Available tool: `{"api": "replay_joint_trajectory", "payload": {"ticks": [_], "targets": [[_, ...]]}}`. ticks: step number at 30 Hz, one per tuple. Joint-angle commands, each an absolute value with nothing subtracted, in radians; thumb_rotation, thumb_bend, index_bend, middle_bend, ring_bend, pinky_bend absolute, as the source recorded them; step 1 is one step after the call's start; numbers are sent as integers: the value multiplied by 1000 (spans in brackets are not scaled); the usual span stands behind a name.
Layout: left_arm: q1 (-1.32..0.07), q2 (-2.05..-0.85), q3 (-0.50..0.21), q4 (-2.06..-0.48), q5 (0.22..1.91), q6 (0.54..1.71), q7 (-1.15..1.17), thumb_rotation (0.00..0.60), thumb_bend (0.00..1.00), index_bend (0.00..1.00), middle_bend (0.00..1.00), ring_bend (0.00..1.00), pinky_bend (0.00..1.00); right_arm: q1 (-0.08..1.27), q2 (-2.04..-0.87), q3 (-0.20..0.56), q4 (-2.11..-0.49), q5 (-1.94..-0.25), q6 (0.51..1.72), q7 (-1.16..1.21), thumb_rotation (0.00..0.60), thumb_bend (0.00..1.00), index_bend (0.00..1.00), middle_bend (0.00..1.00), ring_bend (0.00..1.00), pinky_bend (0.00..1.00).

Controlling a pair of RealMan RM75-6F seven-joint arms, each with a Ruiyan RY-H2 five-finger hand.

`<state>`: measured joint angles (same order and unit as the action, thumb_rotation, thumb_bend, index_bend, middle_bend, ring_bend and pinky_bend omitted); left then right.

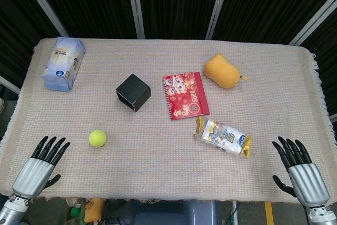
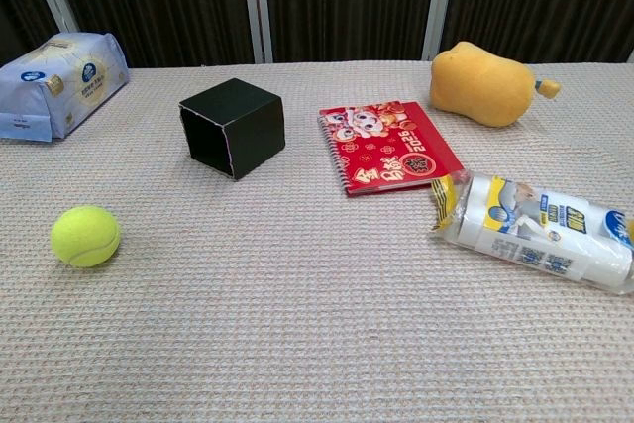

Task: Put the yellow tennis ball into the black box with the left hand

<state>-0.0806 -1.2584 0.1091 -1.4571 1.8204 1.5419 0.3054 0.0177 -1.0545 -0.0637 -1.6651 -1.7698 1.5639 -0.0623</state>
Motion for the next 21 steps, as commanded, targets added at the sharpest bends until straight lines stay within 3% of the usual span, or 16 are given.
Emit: {"api": "replay_joint_trajectory", "payload": {"ticks": [1,9,11,13,15,19,21], "targets": [[-82,-1259,110,-1457,1821,1538,306,600,45,34,43,0,0,18,-1055,-64,-1665,-1769,1562,-63,600,290,0,0,0,0],[-91,-1270,110,-1453,1812,1507,324,600,57,55,73,5,17,17,-1053,-63,-1665,-1767,1565,-59,600,290,0,0,0,0],[-102,-1275,109,-1445,1820,1497,320,600,118,150,193,69,141,15,-1051,-64,-1666,-1769,1570,-56,600,290,0,0,0,0],[-112,-1282,105,-1436,1826,1492,315,600,233,327,406,196,372,14,-1051,-64,-1665,-1769,1573,-54,600,289,0,0,0,0],[-125,-1296,99,-1418,1834,1488,299,600,337,448,546,288,502,13,-1050,-63,-1666,-1766,1575,-51,600,289,0,0,0,0],[-139,-1314,93,-1372,1835,1477,279,600,473,528,663,389,592,13,-1048,-62,-1666,-1766,1576,-48,600,290,0,0,0,0],[-144,-1320,89,-1347,1825,1468,281,600,489,545,687,411,598,14,-1049,-60,-1666,-1763,1575,-47,600,290,0,0,0,0]]}}
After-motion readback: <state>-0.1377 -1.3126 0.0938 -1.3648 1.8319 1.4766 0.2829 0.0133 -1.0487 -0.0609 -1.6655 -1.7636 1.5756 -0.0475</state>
